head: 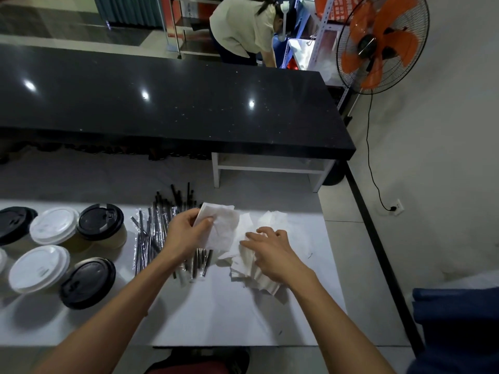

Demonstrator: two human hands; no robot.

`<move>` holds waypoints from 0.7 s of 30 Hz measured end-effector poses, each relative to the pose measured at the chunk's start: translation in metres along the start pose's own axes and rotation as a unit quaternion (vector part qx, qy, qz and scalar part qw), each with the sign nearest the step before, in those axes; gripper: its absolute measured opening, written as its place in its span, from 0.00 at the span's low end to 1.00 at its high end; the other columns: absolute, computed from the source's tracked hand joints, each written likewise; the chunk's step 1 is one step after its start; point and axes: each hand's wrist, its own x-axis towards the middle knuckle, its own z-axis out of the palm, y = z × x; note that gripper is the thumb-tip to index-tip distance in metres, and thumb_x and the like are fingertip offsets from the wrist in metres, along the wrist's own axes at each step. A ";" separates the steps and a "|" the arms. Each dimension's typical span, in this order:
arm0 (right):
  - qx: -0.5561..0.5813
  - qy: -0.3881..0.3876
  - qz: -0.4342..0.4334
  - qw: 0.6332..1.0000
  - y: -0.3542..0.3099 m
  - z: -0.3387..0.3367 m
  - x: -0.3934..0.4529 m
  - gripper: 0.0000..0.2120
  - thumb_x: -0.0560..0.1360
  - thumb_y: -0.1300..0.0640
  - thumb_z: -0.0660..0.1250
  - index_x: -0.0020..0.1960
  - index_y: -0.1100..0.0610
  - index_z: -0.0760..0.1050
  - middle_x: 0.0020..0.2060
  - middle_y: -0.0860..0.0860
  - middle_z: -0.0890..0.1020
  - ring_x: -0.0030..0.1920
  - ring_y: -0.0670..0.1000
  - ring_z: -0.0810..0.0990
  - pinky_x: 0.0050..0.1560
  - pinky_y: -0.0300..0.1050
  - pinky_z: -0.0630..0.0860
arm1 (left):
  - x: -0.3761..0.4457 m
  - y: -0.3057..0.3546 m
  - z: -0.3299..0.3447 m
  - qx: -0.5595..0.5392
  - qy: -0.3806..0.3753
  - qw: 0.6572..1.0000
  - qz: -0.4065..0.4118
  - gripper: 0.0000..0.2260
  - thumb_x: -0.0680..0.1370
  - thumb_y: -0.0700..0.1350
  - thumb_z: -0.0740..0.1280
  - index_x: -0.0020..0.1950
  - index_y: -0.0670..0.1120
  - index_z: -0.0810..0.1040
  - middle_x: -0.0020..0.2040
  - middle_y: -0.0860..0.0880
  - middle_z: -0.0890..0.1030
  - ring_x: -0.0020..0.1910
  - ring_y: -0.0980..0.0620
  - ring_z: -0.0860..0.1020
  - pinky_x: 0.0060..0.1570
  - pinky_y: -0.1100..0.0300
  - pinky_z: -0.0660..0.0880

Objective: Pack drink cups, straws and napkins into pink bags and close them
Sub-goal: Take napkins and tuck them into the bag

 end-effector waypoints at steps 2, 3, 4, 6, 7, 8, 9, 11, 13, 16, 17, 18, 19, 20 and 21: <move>-0.036 0.013 -0.014 0.999 0.000 0.003 0.003 0.23 0.75 0.64 0.67 0.66 0.45 0.75 0.65 0.45 0.76 0.69 0.54 0.65 0.63 0.54 0.58 | -0.002 0.000 -0.003 -0.001 0.003 1.000 -0.004 0.05 0.80 0.44 0.69 0.48 0.54 0.82 0.48 0.50 0.83 0.46 0.50 0.81 0.39 0.57 0.79; -0.037 0.027 -0.011 0.999 0.001 0.003 0.004 0.20 0.76 0.62 0.68 0.64 0.45 0.78 0.63 0.45 0.78 0.67 0.53 0.67 0.62 0.53 0.59 | -0.002 -0.001 -0.004 -0.001 0.005 1.000 -0.004 0.06 0.80 0.43 0.69 0.48 0.54 0.82 0.48 0.50 0.83 0.46 0.51 0.81 0.39 0.57 0.79; -0.032 0.040 -0.006 0.999 0.003 0.003 0.004 0.16 0.77 0.60 0.69 0.62 0.46 0.80 0.61 0.45 0.79 0.66 0.53 0.68 0.62 0.53 0.59 | -0.003 -0.001 -0.005 -0.001 0.007 1.000 -0.005 0.06 0.80 0.43 0.69 0.47 0.54 0.82 0.48 0.51 0.83 0.46 0.51 0.81 0.40 0.56 0.79; -0.031 0.060 -0.002 0.998 0.008 0.003 0.003 0.11 0.79 0.56 0.67 0.59 0.47 0.82 0.59 0.45 0.80 0.64 0.51 0.69 0.63 0.51 0.59 | -0.003 -0.003 -0.007 0.003 0.011 1.000 -0.007 0.07 0.79 0.43 0.69 0.47 0.56 0.81 0.48 0.51 0.83 0.46 0.51 0.81 0.42 0.53 0.81; -0.030 0.065 0.000 0.997 0.010 0.002 0.002 0.10 0.80 0.55 0.67 0.58 0.47 0.82 0.58 0.44 0.80 0.63 0.50 0.70 0.63 0.50 0.58 | -0.003 -0.004 -0.007 0.005 0.011 1.000 -0.007 0.07 0.79 0.43 0.69 0.47 0.56 0.81 0.48 0.51 0.83 0.47 0.51 0.81 0.42 0.53 0.81; -0.028 0.070 0.002 0.997 0.011 0.000 0.000 0.09 0.80 0.53 0.66 0.57 0.47 0.82 0.57 0.44 0.80 0.62 0.50 0.70 0.63 0.49 0.58 | -0.004 -0.005 -0.007 0.005 0.010 1.000 -0.008 0.07 0.79 0.43 0.69 0.48 0.56 0.81 0.49 0.51 0.83 0.47 0.51 0.81 0.41 0.54 0.81; -0.025 0.077 0.002 0.997 0.013 -0.001 -0.001 0.08 0.80 0.52 0.66 0.57 0.47 0.83 0.56 0.43 0.80 0.62 0.49 0.70 0.63 0.49 0.58 | -0.003 -0.006 -0.006 0.006 0.009 1.000 -0.008 0.07 0.79 0.43 0.69 0.49 0.56 0.81 0.49 0.51 0.83 0.47 0.51 0.81 0.40 0.55 0.81; -0.023 0.108 -0.004 0.994 0.018 -0.007 -0.004 0.07 0.80 0.53 0.67 0.54 0.48 0.83 0.54 0.44 0.81 0.60 0.50 0.72 0.61 0.49 0.61 | -0.003 -0.005 -0.004 0.013 0.007 1.000 -0.008 0.05 0.80 0.43 0.69 0.52 0.53 0.82 0.49 0.51 0.83 0.46 0.51 0.81 0.38 0.57 0.79; -0.016 0.154 -0.001 0.988 0.023 -0.015 -0.008 0.04 0.77 0.54 0.71 0.51 0.49 0.83 0.50 0.44 0.83 0.56 0.52 0.75 0.58 0.49 0.66 | -0.002 -0.004 -0.002 0.012 0.002 1.000 -0.005 0.06 0.80 0.43 0.69 0.55 0.50 0.83 0.48 0.51 0.83 0.45 0.52 0.82 0.36 0.59 0.78; 0.010 0.211 0.020 0.977 0.030 -0.031 -0.015 0.06 0.72 0.58 0.76 0.48 0.52 0.83 0.46 0.46 0.84 0.51 0.53 0.78 0.50 0.50 0.71 | 0.002 0.001 0.001 0.005 -0.010 1.000 0.008 0.06 0.80 0.43 0.69 0.55 0.49 0.84 0.48 0.51 0.84 0.45 0.50 0.83 0.39 0.56 0.80; 0.018 0.227 0.024 0.973 0.032 -0.037 -0.017 0.07 0.72 0.59 0.77 0.47 0.52 0.83 0.44 0.46 0.84 0.49 0.54 0.78 0.48 0.51 0.71 | 0.004 0.002 0.002 0.010 -0.017 1.000 0.012 0.06 0.80 0.44 0.69 0.55 0.48 0.84 0.48 0.50 0.84 0.45 0.50 0.83 0.40 0.56 0.80; 0.027 0.243 0.029 0.969 0.032 -0.045 -0.020 0.06 0.72 0.60 0.77 0.47 0.53 0.82 0.43 0.47 0.84 0.48 0.55 0.78 0.46 0.51 0.72 | 0.007 0.003 0.003 0.013 -0.025 0.999 0.017 0.05 0.80 0.44 0.69 0.54 0.48 0.84 0.47 0.50 0.85 0.45 0.49 0.83 0.40 0.55 0.80; 0.038 0.256 0.033 0.965 0.033 -0.053 -0.022 0.06 0.72 0.61 0.76 0.47 0.54 0.83 0.42 0.47 0.84 0.47 0.55 0.78 0.45 0.52 0.73 | 0.009 0.005 0.004 0.013 -0.031 0.999 0.019 0.05 0.80 0.44 0.69 0.52 0.49 0.84 0.46 0.49 0.85 0.44 0.49 0.83 0.40 0.53 0.81; 0.051 0.268 0.035 0.961 0.033 -0.061 -0.025 0.05 0.73 0.61 0.76 0.47 0.54 0.83 0.42 0.48 0.84 0.47 0.55 0.78 0.45 0.52 0.73 | 0.012 0.007 0.006 0.012 -0.038 0.999 0.021 0.05 0.80 0.44 0.68 0.50 0.48 0.84 0.44 0.48 0.85 0.42 0.48 0.83 0.39 0.51 0.80; 0.063 0.274 0.035 0.959 0.032 -0.069 -0.026 0.04 0.73 0.62 0.75 0.47 0.55 0.83 0.42 0.48 0.84 0.47 0.54 0.78 0.45 0.52 0.73 | 0.014 0.008 0.008 0.014 -0.044 0.999 0.023 0.05 0.80 0.43 0.67 0.49 0.48 0.84 0.44 0.46 0.85 0.41 0.48 0.83 0.38 0.51 0.80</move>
